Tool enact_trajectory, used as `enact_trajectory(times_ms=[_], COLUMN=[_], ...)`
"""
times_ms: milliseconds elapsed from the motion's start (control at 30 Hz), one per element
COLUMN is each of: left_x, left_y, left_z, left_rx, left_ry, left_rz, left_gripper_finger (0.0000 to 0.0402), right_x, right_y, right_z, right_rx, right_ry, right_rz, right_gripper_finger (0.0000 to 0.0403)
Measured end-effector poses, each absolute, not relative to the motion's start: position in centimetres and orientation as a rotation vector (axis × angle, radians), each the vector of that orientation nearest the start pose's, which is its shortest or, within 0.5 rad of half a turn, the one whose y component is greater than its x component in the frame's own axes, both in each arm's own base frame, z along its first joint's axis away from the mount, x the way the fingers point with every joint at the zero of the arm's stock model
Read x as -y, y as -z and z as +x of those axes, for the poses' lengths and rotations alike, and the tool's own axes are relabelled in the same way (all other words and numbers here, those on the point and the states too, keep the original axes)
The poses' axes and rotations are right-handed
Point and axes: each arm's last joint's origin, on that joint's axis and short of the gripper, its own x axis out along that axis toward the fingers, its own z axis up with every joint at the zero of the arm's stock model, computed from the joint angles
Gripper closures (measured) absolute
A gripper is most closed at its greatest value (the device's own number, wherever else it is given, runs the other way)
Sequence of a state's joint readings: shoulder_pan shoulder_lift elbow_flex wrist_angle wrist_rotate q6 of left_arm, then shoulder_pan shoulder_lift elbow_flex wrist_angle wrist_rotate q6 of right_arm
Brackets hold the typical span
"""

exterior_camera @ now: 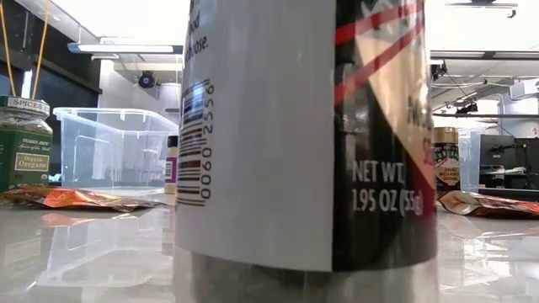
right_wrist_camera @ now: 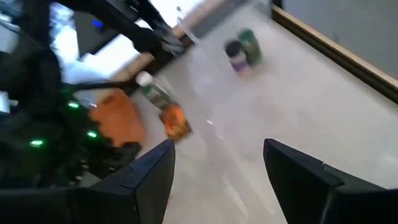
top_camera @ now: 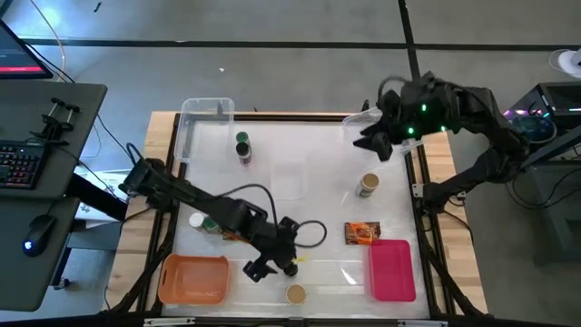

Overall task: Sort spices by type
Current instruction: Put the bottom black seasoning bottle into the left large transparent bin

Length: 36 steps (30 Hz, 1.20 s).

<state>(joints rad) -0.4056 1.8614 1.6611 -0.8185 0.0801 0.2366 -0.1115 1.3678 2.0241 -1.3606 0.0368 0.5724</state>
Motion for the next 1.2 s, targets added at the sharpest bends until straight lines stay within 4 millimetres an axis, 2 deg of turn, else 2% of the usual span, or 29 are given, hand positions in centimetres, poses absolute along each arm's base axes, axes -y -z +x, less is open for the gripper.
enact_trajectory(times_ms=[100,200,467,833,1200], left_x=[16.7,16.9,17.2,17.4,17.7], left_y=[-27.6,-27.6,-25.8,-22.7,-21.7], left_z=[36.9,37.1,38.0,39.3,40.1], left_rx=[-0.958,-0.941,-0.933,-0.99,-0.973], left_ry=[0.568,0.559,0.606,0.644,0.667], left_rz=[0.393,0.375,0.481,0.504,0.449], left_gripper_finger=[0.0032,0.0032,0.0032,0.0032,0.0038], right_x=[1.3,0.3,-1.8,-2.4,-2.4], right_y=[-49.1,-48.8,-48.7,-48.7,-48.7], right_z=[19.2,18.5,18.2,18.1,18.1], right_rx=[-0.69,-0.708,-0.706,-0.693,-0.699], right_ry=[0.444,0.509,0.528,0.524,0.519], right_rz=[0.583,0.607,0.612,0.603,0.585], right_gripper_finger=[0.0163,0.0163,0.0163,0.0163,0.0163])
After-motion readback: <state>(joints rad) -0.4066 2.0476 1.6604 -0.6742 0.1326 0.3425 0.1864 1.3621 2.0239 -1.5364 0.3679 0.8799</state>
